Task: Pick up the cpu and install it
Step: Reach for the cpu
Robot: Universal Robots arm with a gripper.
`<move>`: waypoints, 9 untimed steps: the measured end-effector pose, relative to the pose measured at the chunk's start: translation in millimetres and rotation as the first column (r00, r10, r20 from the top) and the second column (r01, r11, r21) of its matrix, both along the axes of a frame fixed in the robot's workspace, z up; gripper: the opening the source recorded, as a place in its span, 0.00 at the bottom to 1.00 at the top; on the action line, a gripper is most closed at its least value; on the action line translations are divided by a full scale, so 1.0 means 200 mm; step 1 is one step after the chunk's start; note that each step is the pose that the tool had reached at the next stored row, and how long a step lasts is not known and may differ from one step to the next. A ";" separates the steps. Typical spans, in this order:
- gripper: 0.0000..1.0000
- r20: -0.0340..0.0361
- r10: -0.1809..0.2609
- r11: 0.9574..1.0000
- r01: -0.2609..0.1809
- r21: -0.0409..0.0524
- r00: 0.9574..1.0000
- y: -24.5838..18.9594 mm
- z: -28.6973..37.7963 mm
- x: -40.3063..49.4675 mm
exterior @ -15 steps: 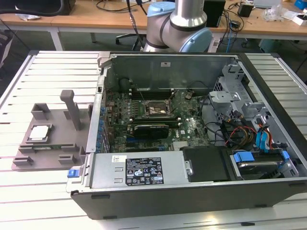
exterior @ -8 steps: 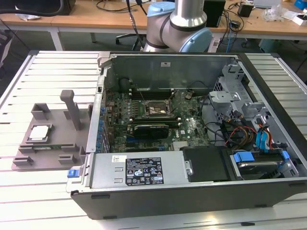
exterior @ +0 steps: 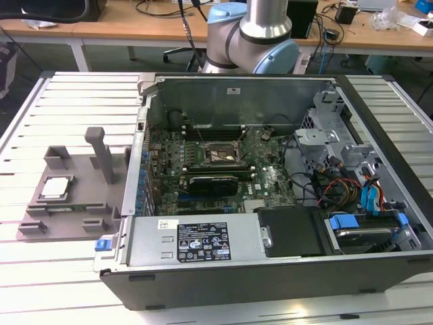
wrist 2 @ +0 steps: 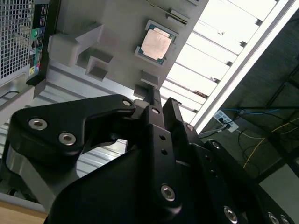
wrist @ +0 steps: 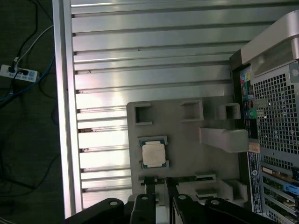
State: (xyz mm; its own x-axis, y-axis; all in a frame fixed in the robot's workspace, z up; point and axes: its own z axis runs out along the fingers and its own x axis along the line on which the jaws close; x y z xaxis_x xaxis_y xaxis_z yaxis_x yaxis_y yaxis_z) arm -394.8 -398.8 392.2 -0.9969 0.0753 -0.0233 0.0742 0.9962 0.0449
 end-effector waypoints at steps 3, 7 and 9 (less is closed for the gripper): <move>0.42 0.000 0.000 1.000 0.000 0.000 1.000 0.000 0.000 0.000; 0.60 0.000 0.000 1.000 0.000 0.000 1.000 0.000 0.000 -0.001; 0.60 0.000 0.000 0.999 0.000 -0.034 1.000 0.000 0.000 -0.001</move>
